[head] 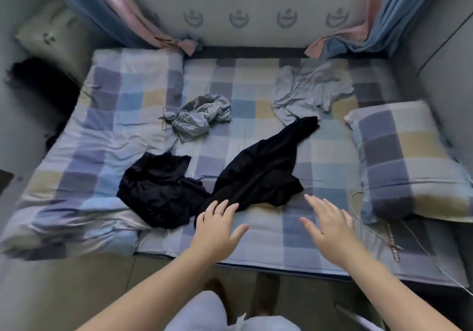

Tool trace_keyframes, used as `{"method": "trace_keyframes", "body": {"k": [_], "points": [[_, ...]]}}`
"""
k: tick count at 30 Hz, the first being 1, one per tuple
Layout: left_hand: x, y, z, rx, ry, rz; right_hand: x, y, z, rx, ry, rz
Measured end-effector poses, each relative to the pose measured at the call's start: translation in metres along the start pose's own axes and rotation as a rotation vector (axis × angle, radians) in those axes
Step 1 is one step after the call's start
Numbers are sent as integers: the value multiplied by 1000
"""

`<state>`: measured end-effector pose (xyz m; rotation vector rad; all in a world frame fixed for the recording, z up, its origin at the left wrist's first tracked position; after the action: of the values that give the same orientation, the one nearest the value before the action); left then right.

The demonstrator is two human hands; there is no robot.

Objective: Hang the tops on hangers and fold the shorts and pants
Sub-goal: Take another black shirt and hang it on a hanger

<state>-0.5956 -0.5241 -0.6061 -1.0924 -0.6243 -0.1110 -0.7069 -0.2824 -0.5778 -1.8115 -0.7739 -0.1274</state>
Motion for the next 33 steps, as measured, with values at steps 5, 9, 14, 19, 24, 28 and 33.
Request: {"method": "trace_keyframes", "body": {"k": [5, 9, 14, 19, 24, 28, 33], "points": [[-56, 44, -40, 44, -76, -124, -73, 59, 9, -11, 53, -124], [-125, 102, -71, 55, -91, -215, -142, 128, 29, -47, 145, -191], [-223, 192, -115, -15, -60, -313, -235, 233, 69, -89, 262, -287], [-310, 243, -141, -186, -10, -230, -326, 313, 108, 101, 227, -410], [-373, 269, -140, -272, 48, -108, -389, 346, 147, 168, 345, -430], [-393, 264, -142, -199, 20, 58, -408, 323, 154, 135, 291, -63], [-382, 252, -142, -66, -4, 58, -399, 286, 168, -134, 367, 29]]}}
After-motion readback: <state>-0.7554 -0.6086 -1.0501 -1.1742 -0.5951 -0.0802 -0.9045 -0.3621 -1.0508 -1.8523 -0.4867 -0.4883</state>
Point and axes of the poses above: each hand's wrist, its own x-axis away from the middle knuckle, its own y-axis out of the palm, z = x × y, the point moved 10 cm from there along -x, towards the middle knuckle, and after that the axes turned 4 degrees about -z, right-handed, at the moved point
